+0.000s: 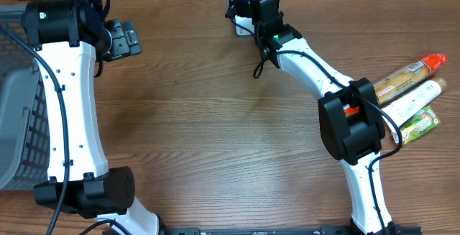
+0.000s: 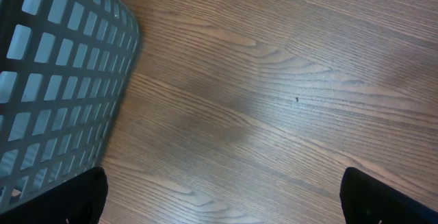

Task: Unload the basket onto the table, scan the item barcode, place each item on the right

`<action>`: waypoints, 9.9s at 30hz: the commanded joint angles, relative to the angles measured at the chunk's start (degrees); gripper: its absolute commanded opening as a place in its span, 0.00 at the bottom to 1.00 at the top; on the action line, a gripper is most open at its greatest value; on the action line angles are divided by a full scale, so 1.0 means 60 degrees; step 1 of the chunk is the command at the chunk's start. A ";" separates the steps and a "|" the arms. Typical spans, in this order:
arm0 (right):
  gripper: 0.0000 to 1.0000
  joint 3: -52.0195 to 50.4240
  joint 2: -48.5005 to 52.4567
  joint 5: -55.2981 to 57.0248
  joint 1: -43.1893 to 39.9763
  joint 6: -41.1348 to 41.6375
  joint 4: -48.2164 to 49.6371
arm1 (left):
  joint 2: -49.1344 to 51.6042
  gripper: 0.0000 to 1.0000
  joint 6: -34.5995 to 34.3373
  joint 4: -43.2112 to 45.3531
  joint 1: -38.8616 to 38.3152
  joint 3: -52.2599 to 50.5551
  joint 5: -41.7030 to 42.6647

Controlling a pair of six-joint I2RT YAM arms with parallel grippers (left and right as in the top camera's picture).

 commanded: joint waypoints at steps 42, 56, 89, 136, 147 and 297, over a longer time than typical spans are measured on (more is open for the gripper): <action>0.04 0.0127 -0.0484 0.0892 0.0317 -0.1570 0.1129 | -0.0076 1.00 -0.0062 0.0011 0.0018 0.0073 -0.0091; 0.04 0.0127 -0.4342 -0.2677 0.0291 0.5111 -0.5799 | -0.0076 1.00 -0.0062 0.0011 0.0018 0.0073 -0.0091; 0.12 0.0109 -0.2102 -0.5213 -0.7151 1.2200 -1.1322 | -0.0076 1.00 -0.0062 0.0011 0.0018 0.0073 -0.0091; 1.00 0.6368 -0.6186 -0.7410 -0.5829 1.2302 -1.3417 | -0.0076 0.99 -0.0062 0.0011 0.0018 0.0073 -0.0091; 1.00 0.6317 -0.6492 -0.7410 -0.5472 1.2305 -1.0550 | -0.0076 0.99 -0.0062 0.0011 0.0018 0.0073 -0.0091; 1.00 -1.8240 -2.2338 -0.6754 -0.3847 1.3340 -0.0696 | -1.4440 0.99 0.3504 1.6815 0.1096 -1.8331 0.2769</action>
